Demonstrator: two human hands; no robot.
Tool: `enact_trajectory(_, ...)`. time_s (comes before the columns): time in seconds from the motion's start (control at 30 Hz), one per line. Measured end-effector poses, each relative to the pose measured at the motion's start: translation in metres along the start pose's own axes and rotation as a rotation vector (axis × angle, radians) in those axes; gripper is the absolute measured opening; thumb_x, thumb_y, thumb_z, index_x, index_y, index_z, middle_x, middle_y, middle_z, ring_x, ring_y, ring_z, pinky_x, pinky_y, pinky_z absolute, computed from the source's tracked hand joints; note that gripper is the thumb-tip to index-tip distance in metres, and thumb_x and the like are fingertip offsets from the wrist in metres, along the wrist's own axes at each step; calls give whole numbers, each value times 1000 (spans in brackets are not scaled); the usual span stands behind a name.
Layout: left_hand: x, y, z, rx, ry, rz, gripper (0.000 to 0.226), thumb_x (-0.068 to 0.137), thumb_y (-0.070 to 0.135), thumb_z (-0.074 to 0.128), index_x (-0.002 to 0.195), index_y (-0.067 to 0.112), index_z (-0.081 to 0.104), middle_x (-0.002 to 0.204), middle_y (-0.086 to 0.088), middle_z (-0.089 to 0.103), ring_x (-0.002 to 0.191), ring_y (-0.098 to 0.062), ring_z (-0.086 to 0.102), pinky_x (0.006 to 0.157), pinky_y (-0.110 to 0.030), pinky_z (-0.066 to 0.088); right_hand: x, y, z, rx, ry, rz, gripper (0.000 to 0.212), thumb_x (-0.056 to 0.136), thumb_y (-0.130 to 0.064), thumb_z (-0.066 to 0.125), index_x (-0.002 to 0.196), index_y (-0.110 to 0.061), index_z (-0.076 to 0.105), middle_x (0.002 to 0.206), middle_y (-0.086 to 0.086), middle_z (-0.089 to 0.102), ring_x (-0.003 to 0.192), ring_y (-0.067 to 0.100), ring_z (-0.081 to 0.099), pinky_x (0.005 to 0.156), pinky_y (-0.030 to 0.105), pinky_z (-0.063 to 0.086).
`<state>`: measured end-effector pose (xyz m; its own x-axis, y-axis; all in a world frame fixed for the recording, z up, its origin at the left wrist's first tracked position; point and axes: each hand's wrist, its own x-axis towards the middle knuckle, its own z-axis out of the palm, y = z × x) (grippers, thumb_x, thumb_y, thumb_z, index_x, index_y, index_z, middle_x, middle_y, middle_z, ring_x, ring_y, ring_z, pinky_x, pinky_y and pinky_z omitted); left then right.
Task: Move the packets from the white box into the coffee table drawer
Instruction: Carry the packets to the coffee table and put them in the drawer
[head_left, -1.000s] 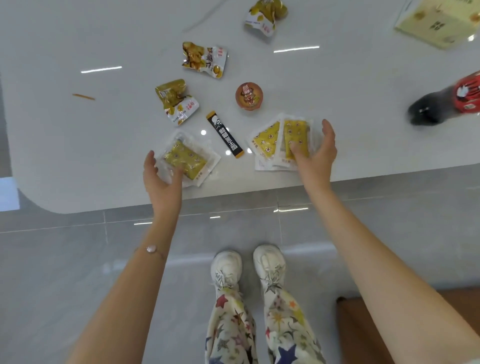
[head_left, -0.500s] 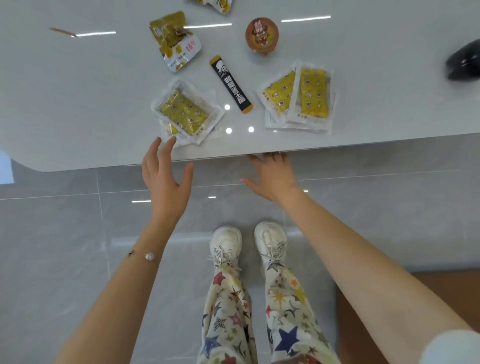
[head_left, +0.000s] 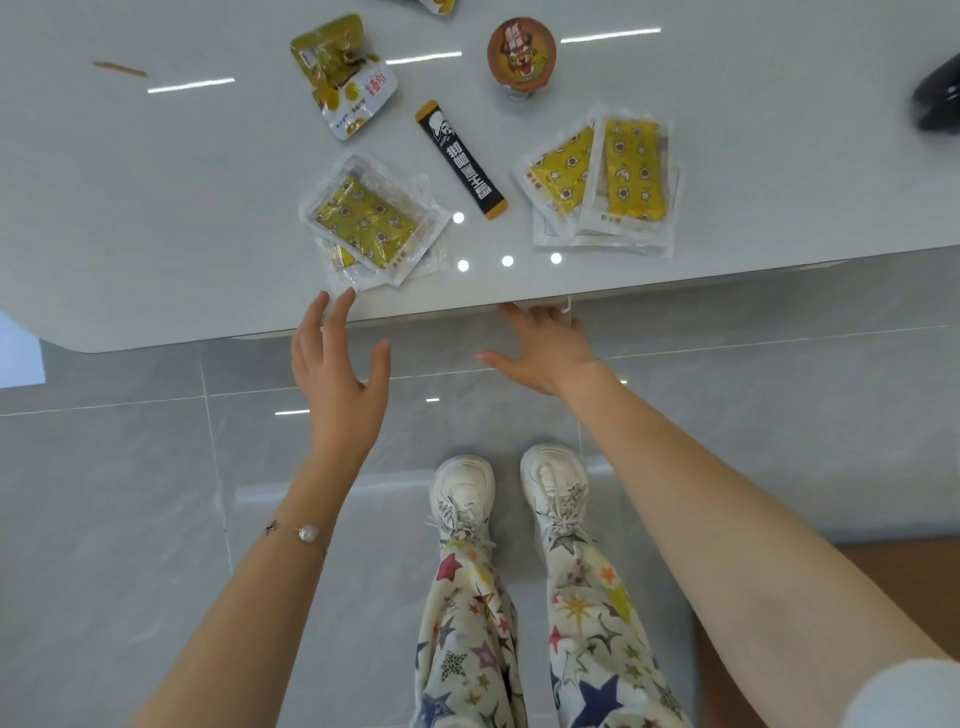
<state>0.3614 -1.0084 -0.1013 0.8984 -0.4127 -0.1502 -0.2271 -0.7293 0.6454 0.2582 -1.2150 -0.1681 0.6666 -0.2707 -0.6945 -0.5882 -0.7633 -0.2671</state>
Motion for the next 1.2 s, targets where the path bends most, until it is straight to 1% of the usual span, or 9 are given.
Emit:
enact_trajectory(0.13, -7, 8, -3, -24, -13, -31, 53, 91, 28, 52, 142, 23, 38, 150, -5, 32, 140, -20, 25, 114, -46, 24, -30, -1, 21, 29, -19, 21, 79, 84, -76, 33, 149, -32, 21, 151, 12, 35, 141, 30, 27, 111, 53, 24)
enact_trajectory(0.33, -19, 11, -2, 8, -43, -24, 53, 93, 23, 57, 142, 18, 39, 148, -8, 35, 138, -25, 29, 112, -51, 28, -83, -2, 63, 90, -146, 61, 76, 86, -75, 33, 149, -34, 22, 157, 8, 25, 144, 29, 20, 116, 55, 16)
enact_trajectory(0.5, -29, 17, -2, 14, -61, -60, 54, 91, 26, 54, 142, 14, 39, 146, -7, 38, 137, -22, 31, 114, -43, 28, -117, 2, 84, 41, -187, 36, 83, 79, -83, 24, 147, -35, 28, 156, 3, 28, 145, 30, 20, 117, 51, 15)
enact_trajectory(0.57, -33, 17, -2, 7, -73, -92, 54, 93, 24, 55, 142, 14, 38, 147, -7, 37, 138, -23, 30, 114, -44, 27, -128, 4, 90, 23, -197, 26, 87, 76, -84, 19, 149, -37, 23, 158, 1, 23, 146, 29, 16, 118, 49, 12)
enact_trajectory(0.7, -33, 16, -1, 16, -88, -128, 54, 93, 20, 57, 142, 14, 37, 148, -8, 36, 139, -24, 28, 115, -44, 26, -138, 3, 92, 63, -288, 63, 82, 85, -77, 30, 152, -35, 11, 161, 1, 14, 148, 26, 11, 120, 47, 7)
enact_trajectory(0.9, -10, 26, -8, -48, -49, -238, 55, 93, 20, 57, 144, 17, 34, 150, -6, 32, 140, -24, 25, 116, -44, 25, -153, -22, 26, 188, -494, -30, 81, 84, -75, 41, 149, -30, 26, 150, 3, 40, 134, 25, 41, 105, 40, 36)
enact_trajectory(1.0, 12, 37, -11, -75, 10, -301, 55, 93, 22, 57, 143, 16, 35, 148, -6, 36, 138, -23, 29, 114, -43, 29, -165, -29, -25, 188, -335, -109, 72, 84, -73, 42, 145, -36, 32, 143, -6, 49, 127, 18, 49, 100, 37, 41)
enact_trajectory(1.1, 33, 51, -13, -113, 48, -342, 56, 91, 23, 59, 142, 14, 36, 146, -7, 38, 135, -25, 33, 112, -41, 31, -148, -18, -80, 316, -47, -107, 63, 86, -67, 47, 141, -36, 39, 139, -14, 51, 125, 8, 49, 99, 32, 42)
enact_trajectory(1.2, 54, 60, -9, -124, 73, -381, 63, 89, 27, 63, 144, 13, 34, 146, -8, 38, 136, -26, 32, 112, -41, 30, -107, 7, -122, 394, 310, -77, 55, 90, -55, 53, 137, -28, 48, 137, -9, 53, 125, 11, 48, 101, 32, 41)
